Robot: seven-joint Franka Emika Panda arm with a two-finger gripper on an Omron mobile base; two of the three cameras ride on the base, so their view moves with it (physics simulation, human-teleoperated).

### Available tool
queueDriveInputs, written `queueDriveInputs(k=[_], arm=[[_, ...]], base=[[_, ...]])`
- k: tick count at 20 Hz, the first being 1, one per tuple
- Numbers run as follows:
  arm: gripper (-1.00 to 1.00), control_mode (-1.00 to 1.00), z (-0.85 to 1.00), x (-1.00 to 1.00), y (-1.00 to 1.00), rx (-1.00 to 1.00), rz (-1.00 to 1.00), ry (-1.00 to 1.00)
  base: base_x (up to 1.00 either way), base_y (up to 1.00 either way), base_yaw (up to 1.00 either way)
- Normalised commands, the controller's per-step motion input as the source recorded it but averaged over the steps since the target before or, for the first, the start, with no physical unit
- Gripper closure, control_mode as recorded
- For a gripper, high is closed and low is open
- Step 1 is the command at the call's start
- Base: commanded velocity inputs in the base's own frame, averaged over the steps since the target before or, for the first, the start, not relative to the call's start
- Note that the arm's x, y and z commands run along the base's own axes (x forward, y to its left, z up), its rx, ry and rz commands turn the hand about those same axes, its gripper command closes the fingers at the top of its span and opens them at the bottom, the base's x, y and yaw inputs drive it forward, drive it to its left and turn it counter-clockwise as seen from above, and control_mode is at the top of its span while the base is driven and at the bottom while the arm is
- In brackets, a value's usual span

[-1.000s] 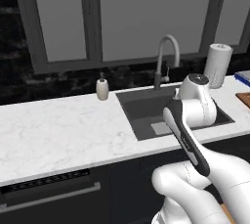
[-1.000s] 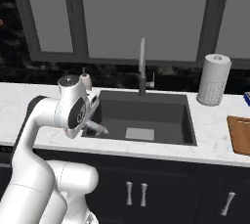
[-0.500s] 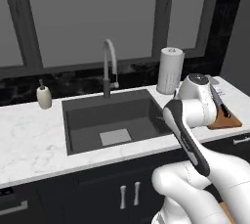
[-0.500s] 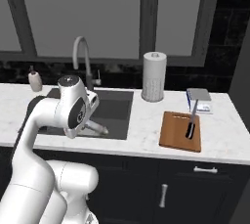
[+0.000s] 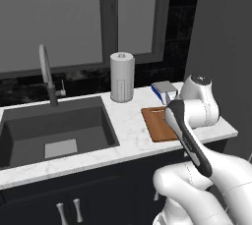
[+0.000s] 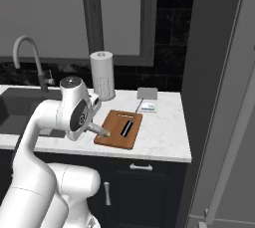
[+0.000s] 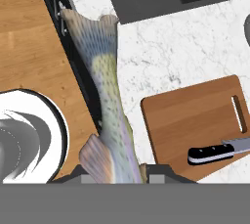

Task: Pick up the knife from the drawer and place it on the cutting board. Then place the meat from the plate to the cutting board.

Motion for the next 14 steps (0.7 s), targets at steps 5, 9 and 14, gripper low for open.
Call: queueDriveInputs(k=[5,9,14], arm=[[1.00,1.00,0.00,0.00,0.00,0.00,0.00,0.00],[1.00,-1.00,0.00,0.32,0.00,0.00,0.03,0.01],[1.00,-1.00,0.00,0.74,0.01,0.00,0.37,0.10]], base=[[0.18,-0.38,0.00],[0.06,0.00,0.00],[0.00,0.00,0.00]])
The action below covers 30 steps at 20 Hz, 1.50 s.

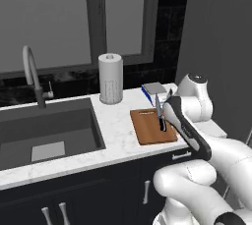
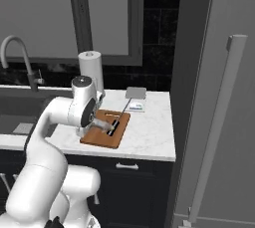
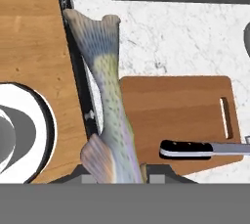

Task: Pick up the knife from the drawer and place it on the cutting board. Then place the meat from the plate to the cutting board.

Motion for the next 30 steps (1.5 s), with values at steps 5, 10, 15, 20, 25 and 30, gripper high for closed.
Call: queueDriveInputs(k=[5,10,15,20,25,30], arm=[[1.00,-1.00,0.00,0.82,0.00,0.00,0.66,0.23],[1.00,-1.00,-0.01,0.71,0.14,-0.04,0.70,0.09],[1.00,-1.00,-0.36,0.54,-0.11,-0.10,0.87,-0.05],[1.00,-1.00,-0.45,0.09,0.00,-0.06,0.74,-0.18],[1.00,-1.00,-0.24,0.00,0.16,0.00,0.43,-0.29],[1.00,-1.00,-0.43,0.00,0.01,0.00,0.11,-0.20]], base=[[0.00,0.00,0.00],[0.00,0.00,0.00],[0.00,0.00,0.00],[0.00,0.00,0.00],[0.00,0.00,0.00],[0.00,0.00,0.00]])
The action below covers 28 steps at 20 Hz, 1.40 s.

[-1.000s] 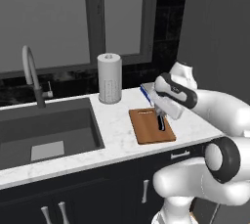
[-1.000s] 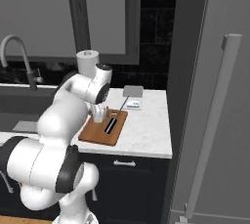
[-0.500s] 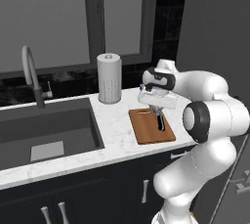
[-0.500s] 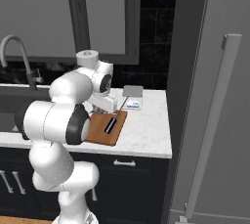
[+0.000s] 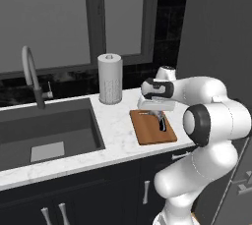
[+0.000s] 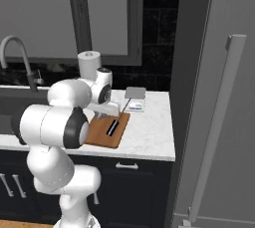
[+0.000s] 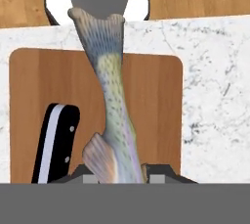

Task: Pick up the knife from the drawer and place it on the cutting board. Then place the meat from the plate to the cutting board.

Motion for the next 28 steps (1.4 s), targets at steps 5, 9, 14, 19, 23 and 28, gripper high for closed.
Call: queueDriveInputs(k=[5,9,14,19,23,28], arm=[[1.00,-1.00,-0.43,0.00,0.03,-0.09,0.01,0.07],[1.00,-1.00,-0.30,0.06,0.14,-0.13,0.00,0.24],[1.00,-1.00,-0.20,0.00,0.00,0.00,-0.01,0.10],[-1.00,-1.00,-0.07,0.00,0.00,0.00,0.00,0.01],[-1.00,-1.00,0.00,0.00,0.00,0.00,0.00,-0.07],[-1.00,-1.00,0.07,-0.02,0.00,0.00,0.00,-0.10]], base=[[0.00,0.00,0.00],[0.00,0.00,0.00],[0.00,0.00,0.00],[0.00,0.00,0.00],[0.00,0.00,0.00],[0.00,0.00,0.00]])
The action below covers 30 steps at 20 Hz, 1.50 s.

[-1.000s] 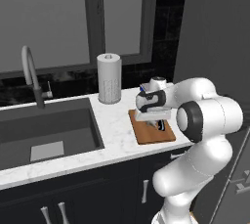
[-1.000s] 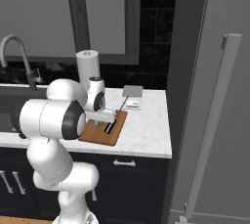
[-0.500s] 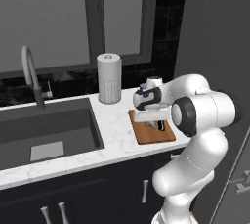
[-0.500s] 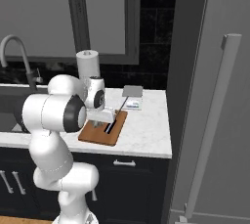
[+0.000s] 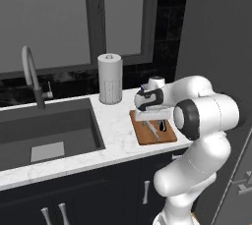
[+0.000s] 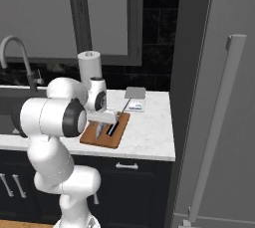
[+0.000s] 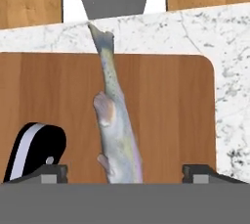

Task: Pick up the knife from the drawer and place it on the cutting board. Then place the meat from the plate to the cutting board.

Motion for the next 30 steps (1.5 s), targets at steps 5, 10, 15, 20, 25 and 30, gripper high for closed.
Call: queueDriveInputs(k=[5,10,15,20,25,30], arm=[[-1.00,-1.00,0.56,-0.17,0.02,-0.04,0.00,-0.07],[-1.00,-1.00,1.00,-0.45,0.38,-0.09,0.00,-0.12],[-1.00,-1.00,1.00,-0.54,0.79,-0.17,0.00,-0.14],[-1.00,-1.00,0.73,-0.58,1.00,-0.46,0.00,-0.02],[-1.00,-1.00,0.21,-0.69,0.83,-0.46,0.00,0.00],[-1.00,-1.00,-0.08,-0.67,0.19,-0.31,0.00,0.00]], base=[[0.00,0.00,0.00],[0.00,0.00,0.00],[0.00,0.00,0.00],[0.00,0.00,0.00],[0.00,0.00,0.00],[0.00,0.00,0.00]])
